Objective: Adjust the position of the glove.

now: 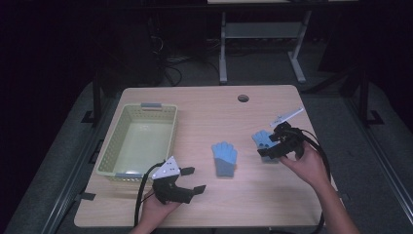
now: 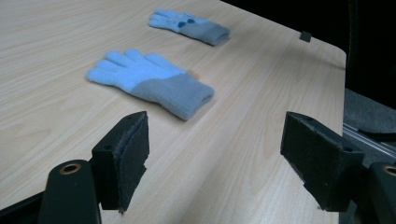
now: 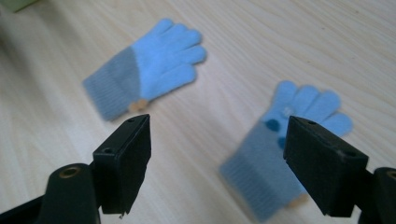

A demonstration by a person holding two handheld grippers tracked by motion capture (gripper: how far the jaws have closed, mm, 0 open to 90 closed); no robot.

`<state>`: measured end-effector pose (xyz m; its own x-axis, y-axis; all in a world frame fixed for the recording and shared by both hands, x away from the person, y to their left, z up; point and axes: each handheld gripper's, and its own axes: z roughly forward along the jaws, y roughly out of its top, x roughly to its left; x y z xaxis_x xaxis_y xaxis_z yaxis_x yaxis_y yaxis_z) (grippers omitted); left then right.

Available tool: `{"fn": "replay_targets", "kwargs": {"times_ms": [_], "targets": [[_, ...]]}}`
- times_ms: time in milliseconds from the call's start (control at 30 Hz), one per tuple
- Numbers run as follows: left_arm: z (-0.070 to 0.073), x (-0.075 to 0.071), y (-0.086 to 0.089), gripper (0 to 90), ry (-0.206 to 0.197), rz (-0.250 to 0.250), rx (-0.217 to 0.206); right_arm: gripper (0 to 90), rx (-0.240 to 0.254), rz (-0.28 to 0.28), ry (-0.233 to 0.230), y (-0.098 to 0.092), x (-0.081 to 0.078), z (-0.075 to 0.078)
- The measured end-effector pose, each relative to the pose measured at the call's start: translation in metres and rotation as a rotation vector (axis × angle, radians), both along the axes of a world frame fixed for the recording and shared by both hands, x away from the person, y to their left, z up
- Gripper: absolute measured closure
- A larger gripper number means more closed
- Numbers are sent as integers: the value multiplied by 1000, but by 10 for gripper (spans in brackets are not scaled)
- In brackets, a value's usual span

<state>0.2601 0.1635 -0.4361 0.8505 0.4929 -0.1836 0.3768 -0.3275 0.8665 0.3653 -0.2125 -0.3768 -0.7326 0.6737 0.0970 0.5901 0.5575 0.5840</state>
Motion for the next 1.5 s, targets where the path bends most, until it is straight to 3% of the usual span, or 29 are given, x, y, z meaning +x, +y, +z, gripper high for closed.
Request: {"fn": "replay_targets", "kwargs": {"times_ms": [200,467,567,700,900,1000,1167,1333,1400,1500], "targets": [[0,-1,-3,235,2,-12,-3,331,-2,-29,35,-6,19,-9],[-1,0,-3,236,8,-15,1,388,-87,-74,104,-11,40,-33],[-2,0,-3,235,15,-15,-11,410,-109,-84,123,-10,43,-39],[-2,-3,-8,235,-3,-29,13,466,-161,-80,137,-5,48,-49],[-3,-2,-7,235,3,-27,8,525,-201,-99,141,-7,51,-58],[-3,-1,-7,235,8,-24,4,567,-226,-105,165,-7,52,-65],[-4,-1,-7,236,12,-26,6,592,-244,-116,167,-4,52,-66],[-3,-2,-8,237,7,-27,3,693,-236,-142,188,-2,53,-65],[-3,-2,-7,237,7,-28,6,771,-197,-159,206,-4,52,-66],[-3,-1,-6,238,10,-25,4,817,-170,-175,212,-6,51,-65]]}}
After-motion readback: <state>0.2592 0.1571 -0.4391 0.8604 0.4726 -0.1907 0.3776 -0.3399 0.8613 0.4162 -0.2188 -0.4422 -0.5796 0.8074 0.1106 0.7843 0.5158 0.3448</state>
